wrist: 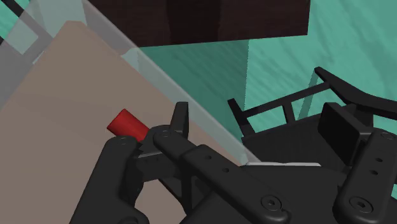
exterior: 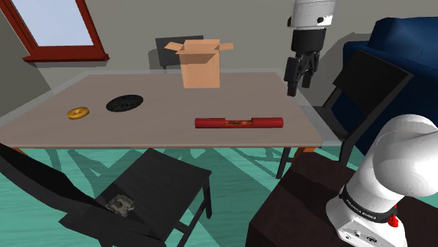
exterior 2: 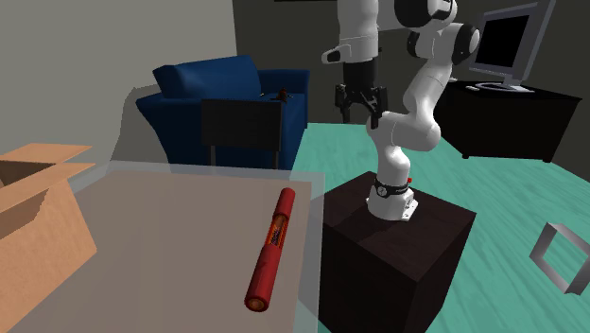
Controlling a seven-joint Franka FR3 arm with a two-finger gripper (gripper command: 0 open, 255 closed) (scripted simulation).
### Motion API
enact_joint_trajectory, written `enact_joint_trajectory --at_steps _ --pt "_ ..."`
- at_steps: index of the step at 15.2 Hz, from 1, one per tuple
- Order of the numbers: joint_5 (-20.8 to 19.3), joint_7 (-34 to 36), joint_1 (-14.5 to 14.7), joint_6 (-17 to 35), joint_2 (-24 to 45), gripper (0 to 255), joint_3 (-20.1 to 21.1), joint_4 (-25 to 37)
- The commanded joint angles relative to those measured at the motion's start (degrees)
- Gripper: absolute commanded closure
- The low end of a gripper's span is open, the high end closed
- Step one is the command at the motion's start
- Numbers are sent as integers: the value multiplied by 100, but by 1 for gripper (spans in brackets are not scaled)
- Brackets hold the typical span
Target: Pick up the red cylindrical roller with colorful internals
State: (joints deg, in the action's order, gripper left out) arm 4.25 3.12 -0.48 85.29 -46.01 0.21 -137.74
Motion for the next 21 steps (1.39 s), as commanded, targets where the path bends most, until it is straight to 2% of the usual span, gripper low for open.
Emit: enact_joint_trajectory --at_steps 1,11,21 --pt "0 0 0 0 0 0 0 0" --pt "-474 -1648 212 1992 1507 0 -558 -332" --pt "-478 -3212 470 3715 3606 0 -924 232"
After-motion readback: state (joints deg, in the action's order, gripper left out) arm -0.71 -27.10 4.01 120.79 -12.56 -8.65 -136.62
